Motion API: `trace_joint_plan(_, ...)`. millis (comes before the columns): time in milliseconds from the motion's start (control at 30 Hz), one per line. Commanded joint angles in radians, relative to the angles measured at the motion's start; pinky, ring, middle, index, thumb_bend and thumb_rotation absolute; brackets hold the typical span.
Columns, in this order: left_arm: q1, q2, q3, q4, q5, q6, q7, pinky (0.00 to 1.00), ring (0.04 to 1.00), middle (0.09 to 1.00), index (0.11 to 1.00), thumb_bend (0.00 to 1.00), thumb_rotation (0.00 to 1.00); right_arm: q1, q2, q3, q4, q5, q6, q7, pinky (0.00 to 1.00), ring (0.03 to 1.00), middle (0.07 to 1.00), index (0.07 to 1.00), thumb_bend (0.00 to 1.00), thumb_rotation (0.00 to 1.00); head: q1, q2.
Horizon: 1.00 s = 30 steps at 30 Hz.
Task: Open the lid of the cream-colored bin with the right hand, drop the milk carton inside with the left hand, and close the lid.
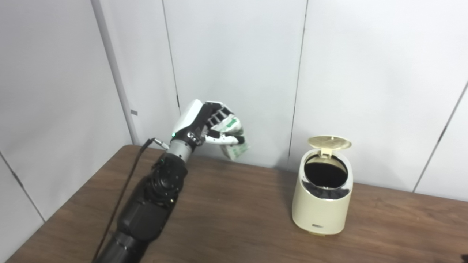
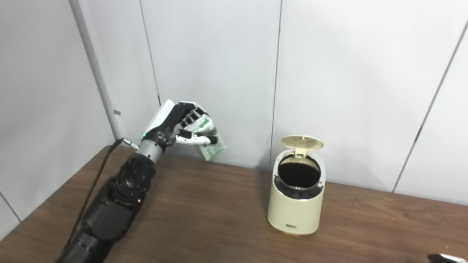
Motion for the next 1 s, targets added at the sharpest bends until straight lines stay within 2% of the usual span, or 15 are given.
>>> trace_joint_plan(0,-0.03,0.007,0.023,-0.084,0.003,-0.04,0.015,0.34,0.432,0.478,0.497,0.5,0.0,0.016,0.05,0.027,0.042,-0.003,0.007,-0.024,0.11,0.197,0.568,0.613,0.33,0.7,-0.008,-0.003)
trace_joint_plan(67,-0.019,-0.011,0.023,-0.117,0.007,-0.058,0.023,0.33,0.43,0.479,0.493,0.5,0.0,0.01,0.059,0.033,0.037,-0.008,0.02,-0.023,0.09,0.157,0.495,0.616,0.3,0.7,-0.018,-0.006)
trace_joint_plan(200,-0.002,-0.041,0.013,-0.185,0.005,-0.105,0.018,0.33,0.435,0.469,0.499,0.5,0.0,-0.009,0.067,0.048,0.051,-0.01,0.021,-0.032,0.12,0.183,0.519,0.613,0.23,0.61,-0.033,-0.012)
trace_joint_plan(267,0.005,-0.056,0.009,-0.206,-0.008,-0.133,0.013,0.33,0.439,0.469,0.498,0.5,0.0,-0.017,0.071,0.053,0.056,0.002,0.024,-0.03,0.23,0.393,0.558,0.592,0.21,0.55,-0.037,-0.017)
trace_joint_plan(333,0.01,-0.073,0.003,-0.223,-0.021,-0.16,0.006,0.34,0.443,0.469,0.496,0.5,0.0,-0.023,0.078,0.056,0.055,0.009,0.042,-0.027,0.35,0.539,0.606,0.593,0.22,0.58,-0.043,-0.019)
trace_joint_plan(367,0.014,-0.084,-0.002,-0.237,-0.018,-0.159,0.002,0.34,0.444,0.469,0.495,0.5,0.0,-0.025,0.081,0.057,0.055,0.008,0.048,-0.029,0.37,0.563,0.615,0.594,0.22,0.59,-0.049,-0.021)
trace_joint_plan(500,0.022,-0.113,-0.011,-0.264,-0.027,-0.173,-0.021,0.36,0.45,0.468,0.492,0.5,0.0,-0.03,0.096,0.061,0.048,-0.001,0.074,-0.038,0.37,0.546,0.62,0.601,0.16,0.41,-0.067,-0.023)
trace_joint_plan(533,0.023,-0.119,-0.012,-0.267,-0.029,-0.179,-0.027,0.36,0.452,0.468,0.49,0.5,0.0,-0.03,0.098,0.062,0.045,-0.005,0.08,-0.038,0.32,0.502,0.604,0.61,0.16,0.28,-0.067,-0.023)
trace_joint_plan(600,0.025,-0.141,-0.021,-0.265,-0.023,-0.197,-0.029,0.37,0.454,0.468,0.492,0.5,0.0,-0.027,0.103,0.066,0.029,-0.015,0.098,-0.04,0.29,0.464,0.584,0.62,0.17,0.1,-0.065,-0.026)
trace_joint_plan(633,0.025,-0.148,-0.024,-0.263,-0.019,-0.202,-0.029,0.37,0.455,0.469,0.492,0.5,0.0,-0.026,0.104,0.068,0.024,-0.017,0.104,-0.04,0.33,0.505,0.6,0.623,0.18,0.05,-0.066,-0.026)
trace_joint_plan(700,0.021,-0.167,-0.035,-0.237,-0.007,-0.23,-0.021,0.37,0.453,0.471,0.492,0.5,0.0,-0.022,0.108,0.072,0.007,-0.017,0.12,-0.035,0.36,0.539,0.625,0.631,0.19,0.01,-0.074,-0.028)
trace_joint_plan(900,-0.008,-0.219,-0.056,-0.13,0.014,-0.332,0.01,0.35,0.45,0.476,0.484,0.5,0.0,-0.014,0.112,0.085,-0.017,-0.023,0.125,-0.045,0.38,0.536,0.63,0.627,0.23,0.0,-0.088,-0.026)
trace_joint_plan(967,-0.016,-0.236,-0.062,-0.094,0.025,-0.36,0.021,0.35,0.448,0.479,0.48,0.5,0.0,-0.013,0.111,0.087,-0.017,-0.026,0.111,-0.053,0.31,0.47,0.615,0.624,0.23,0.0,-0.091,-0.024)
